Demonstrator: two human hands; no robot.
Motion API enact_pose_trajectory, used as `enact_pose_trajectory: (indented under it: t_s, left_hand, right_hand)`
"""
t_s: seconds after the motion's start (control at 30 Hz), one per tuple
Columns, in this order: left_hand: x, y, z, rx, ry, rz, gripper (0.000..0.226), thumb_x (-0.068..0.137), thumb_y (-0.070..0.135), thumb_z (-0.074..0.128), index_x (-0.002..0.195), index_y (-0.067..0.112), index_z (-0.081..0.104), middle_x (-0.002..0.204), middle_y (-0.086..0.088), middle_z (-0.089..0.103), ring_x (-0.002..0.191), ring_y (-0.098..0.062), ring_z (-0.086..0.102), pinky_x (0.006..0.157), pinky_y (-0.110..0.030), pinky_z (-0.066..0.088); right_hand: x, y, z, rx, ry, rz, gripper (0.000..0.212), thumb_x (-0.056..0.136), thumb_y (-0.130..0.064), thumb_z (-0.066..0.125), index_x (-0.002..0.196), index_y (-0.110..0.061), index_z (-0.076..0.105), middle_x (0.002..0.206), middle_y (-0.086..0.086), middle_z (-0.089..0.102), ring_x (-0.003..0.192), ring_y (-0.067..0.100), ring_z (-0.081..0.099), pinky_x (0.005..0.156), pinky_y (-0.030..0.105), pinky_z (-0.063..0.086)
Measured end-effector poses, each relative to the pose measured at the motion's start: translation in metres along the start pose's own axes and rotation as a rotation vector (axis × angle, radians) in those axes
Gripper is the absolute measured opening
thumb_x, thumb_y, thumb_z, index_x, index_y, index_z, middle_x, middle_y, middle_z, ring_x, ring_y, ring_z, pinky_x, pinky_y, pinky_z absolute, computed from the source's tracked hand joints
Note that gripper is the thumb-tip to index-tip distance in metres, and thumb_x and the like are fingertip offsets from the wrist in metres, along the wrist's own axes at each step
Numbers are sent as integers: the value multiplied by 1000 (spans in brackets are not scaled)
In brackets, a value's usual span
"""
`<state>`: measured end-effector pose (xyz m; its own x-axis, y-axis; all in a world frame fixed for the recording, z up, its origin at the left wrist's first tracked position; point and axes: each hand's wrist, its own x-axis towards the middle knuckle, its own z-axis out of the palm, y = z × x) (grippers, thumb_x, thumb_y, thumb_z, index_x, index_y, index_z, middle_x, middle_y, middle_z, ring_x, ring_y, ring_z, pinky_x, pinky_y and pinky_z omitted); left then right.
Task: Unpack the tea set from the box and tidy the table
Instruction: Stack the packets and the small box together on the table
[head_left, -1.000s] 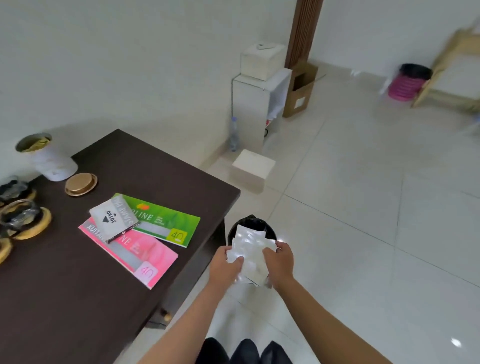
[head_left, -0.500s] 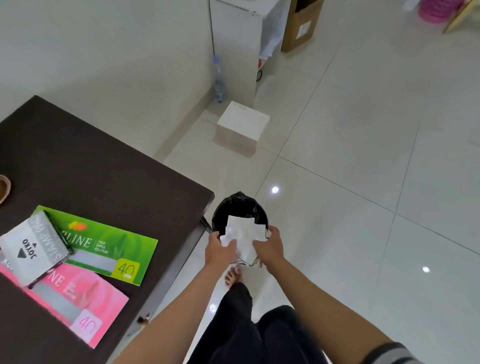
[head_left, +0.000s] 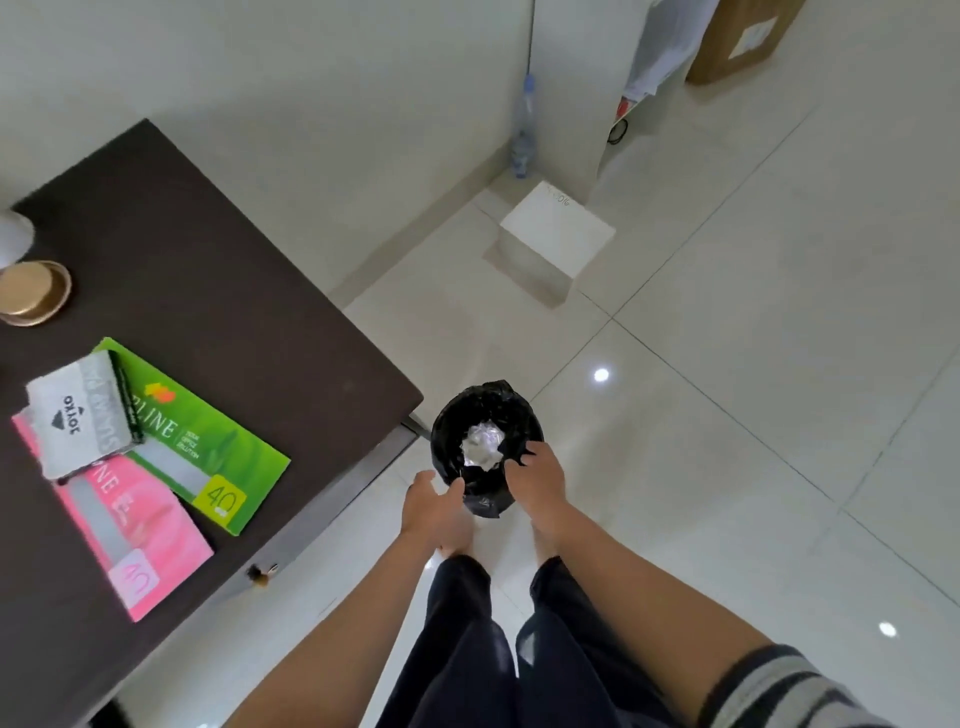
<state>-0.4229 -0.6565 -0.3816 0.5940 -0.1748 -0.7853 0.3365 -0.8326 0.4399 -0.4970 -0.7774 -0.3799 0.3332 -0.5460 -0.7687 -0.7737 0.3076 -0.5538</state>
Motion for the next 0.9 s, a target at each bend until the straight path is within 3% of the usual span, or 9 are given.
enact_pose_trajectory:
  t_s: [0.07,0.17,0.27,0.37,0.5,0.6,0.67,0.8,0.9]
  left_hand:
    - [-15,2,11,-39,57,22,53,94,31,51,141,14,34,144,-6,37,125,-23,44,89,-25,36]
    - [-35,5,19,-165,187,80,45,93,31,52,134,13,44,136,-3,48,123,-18,46,97,-26,37]
    - [-56,4,14,-309,359,155,26,92,25,54,117,15,54,116,3,58,111,-14,54,93,-26,42]
    - [-72,5,-3,-417,545,217,21,91,18,56,110,11,59,105,1,63,100,-14,59,87,-26,44]
    - [-84,-4,-51,-525,770,261,10,90,14,58,99,16,60,92,2,64,87,-14,61,83,-28,49]
    - [-91,-15,-96,-573,924,252,10,90,13,58,99,11,62,91,1,64,78,-9,59,70,-11,44]
    - [-89,-27,-127,-591,996,237,9,90,12,57,98,9,61,94,0,64,78,-11,58,64,-9,40]
    - [-85,-56,-189,-598,1051,242,20,90,16,57,108,8,59,105,-1,60,94,-15,59,82,-30,49]
    - [-69,-80,-235,-533,981,168,30,88,30,58,111,12,56,112,1,54,101,-16,56,87,-34,48]
  right_hand:
    - [-4,-8,-7,-38,-23,-52,43,90,-12,53,131,-5,45,111,10,59,102,23,57,84,26,43]
    - [-13,-24,-15,-77,-62,-144,36,91,-9,50,127,-3,51,98,5,57,98,24,57,86,28,43]
    - [-26,-43,-8,-125,-92,-318,32,93,-11,46,124,-11,56,98,-4,56,91,13,51,81,18,37]
    - [-39,-63,10,-95,-102,-492,20,91,-11,49,106,-10,63,87,-4,62,82,14,57,61,6,38]
    - [-66,-93,49,-107,-166,-761,14,89,-10,52,95,-12,65,83,-2,65,75,9,59,64,5,41]
    - [-84,-114,86,-144,-205,-906,13,87,-8,55,95,-10,66,83,3,65,71,12,58,62,5,38]
    - [-93,-126,112,-171,-248,-941,12,87,-9,56,94,-10,64,84,5,65,69,13,58,63,12,41]
    - [-105,-152,167,-263,-298,-957,12,88,-13,57,99,-14,60,93,6,62,79,17,61,74,32,52]
    - [-108,-173,205,-404,-265,-907,23,89,-18,57,112,-14,56,111,6,54,99,21,57,84,36,50]
